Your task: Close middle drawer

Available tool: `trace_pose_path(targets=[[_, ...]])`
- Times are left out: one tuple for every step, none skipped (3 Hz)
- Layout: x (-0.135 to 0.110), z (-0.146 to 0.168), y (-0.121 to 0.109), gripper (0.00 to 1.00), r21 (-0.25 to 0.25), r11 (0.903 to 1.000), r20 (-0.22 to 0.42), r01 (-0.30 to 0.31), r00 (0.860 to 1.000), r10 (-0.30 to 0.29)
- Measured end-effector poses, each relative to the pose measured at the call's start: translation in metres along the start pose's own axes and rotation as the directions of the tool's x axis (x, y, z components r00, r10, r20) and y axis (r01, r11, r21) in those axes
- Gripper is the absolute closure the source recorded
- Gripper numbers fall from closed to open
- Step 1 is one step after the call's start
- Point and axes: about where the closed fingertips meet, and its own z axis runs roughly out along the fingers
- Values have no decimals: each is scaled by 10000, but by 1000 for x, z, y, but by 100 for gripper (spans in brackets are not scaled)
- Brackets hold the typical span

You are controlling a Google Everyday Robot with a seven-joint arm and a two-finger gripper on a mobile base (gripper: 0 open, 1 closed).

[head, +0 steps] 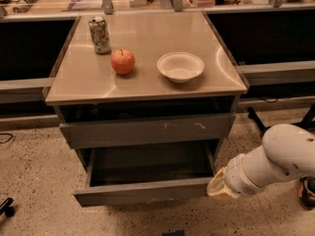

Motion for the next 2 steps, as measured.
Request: trace_pose_path(targets=[[16,38,4,100,-402,9991,436,101,9990,-83],[40,69,11,100,-846,9964,621,88,9981,-35]])
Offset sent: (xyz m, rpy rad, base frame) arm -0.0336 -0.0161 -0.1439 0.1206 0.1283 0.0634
